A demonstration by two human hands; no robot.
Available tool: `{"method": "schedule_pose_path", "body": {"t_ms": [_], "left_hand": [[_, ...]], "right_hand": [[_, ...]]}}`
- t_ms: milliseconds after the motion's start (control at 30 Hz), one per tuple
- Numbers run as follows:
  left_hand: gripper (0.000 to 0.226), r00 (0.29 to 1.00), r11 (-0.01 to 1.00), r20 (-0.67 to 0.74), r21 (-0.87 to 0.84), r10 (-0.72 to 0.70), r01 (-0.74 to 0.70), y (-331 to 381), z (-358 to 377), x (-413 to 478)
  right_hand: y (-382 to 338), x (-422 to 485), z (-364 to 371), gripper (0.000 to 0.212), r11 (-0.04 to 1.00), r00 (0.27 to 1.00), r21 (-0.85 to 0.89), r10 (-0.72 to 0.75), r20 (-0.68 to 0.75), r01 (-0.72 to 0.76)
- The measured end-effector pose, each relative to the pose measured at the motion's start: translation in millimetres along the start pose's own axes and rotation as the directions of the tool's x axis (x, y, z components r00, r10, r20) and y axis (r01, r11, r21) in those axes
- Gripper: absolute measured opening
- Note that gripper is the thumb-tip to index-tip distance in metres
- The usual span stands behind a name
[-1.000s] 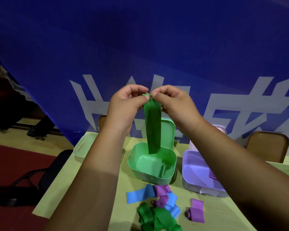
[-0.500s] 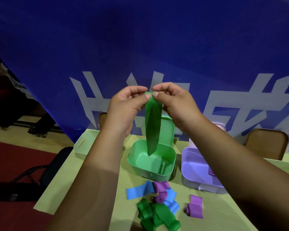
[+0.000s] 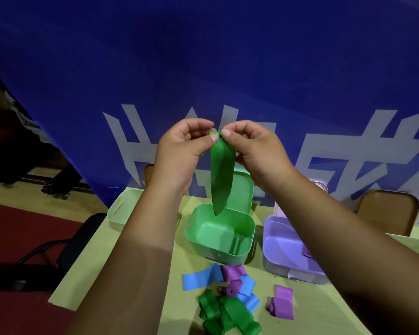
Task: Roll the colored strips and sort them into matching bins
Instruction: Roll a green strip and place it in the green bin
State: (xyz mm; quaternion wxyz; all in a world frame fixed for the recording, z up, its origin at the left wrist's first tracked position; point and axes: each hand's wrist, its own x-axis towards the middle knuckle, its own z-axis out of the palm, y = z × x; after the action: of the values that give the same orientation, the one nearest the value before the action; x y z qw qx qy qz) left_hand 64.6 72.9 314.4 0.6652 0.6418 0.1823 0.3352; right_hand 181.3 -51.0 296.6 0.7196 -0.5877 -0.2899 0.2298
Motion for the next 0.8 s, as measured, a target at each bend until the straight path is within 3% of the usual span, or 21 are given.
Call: {"method": "schedule_pose_path", "body": {"t_ms": [400,667,800], "left_hand": [[0.025,0.998,0.995,-0.016,-0.082,-0.055,0.053,-2.3,3.5,-5.2],[0.025,1.0,1.0,-0.03,-0.023,-0.004,0.004,-2.9,1.9,-0.7],[0.028,1.0,1.0,-0.019,-0.02,0.005,-0.005,-2.6,2.8,-1.5]], "right_hand": [[2.1,5.5,2.0,0.015,0.998,0.999,-0.055,-0.036,-0.009,0.035],[7.5,3.7,0.7,0.023,1.0,1.0,-0.015,0.006,-0.015,-0.006],[5.3,2.5,0.4,0.014,1.0,0.999,-0.018,0.001,-0.036,-0.002]]}}
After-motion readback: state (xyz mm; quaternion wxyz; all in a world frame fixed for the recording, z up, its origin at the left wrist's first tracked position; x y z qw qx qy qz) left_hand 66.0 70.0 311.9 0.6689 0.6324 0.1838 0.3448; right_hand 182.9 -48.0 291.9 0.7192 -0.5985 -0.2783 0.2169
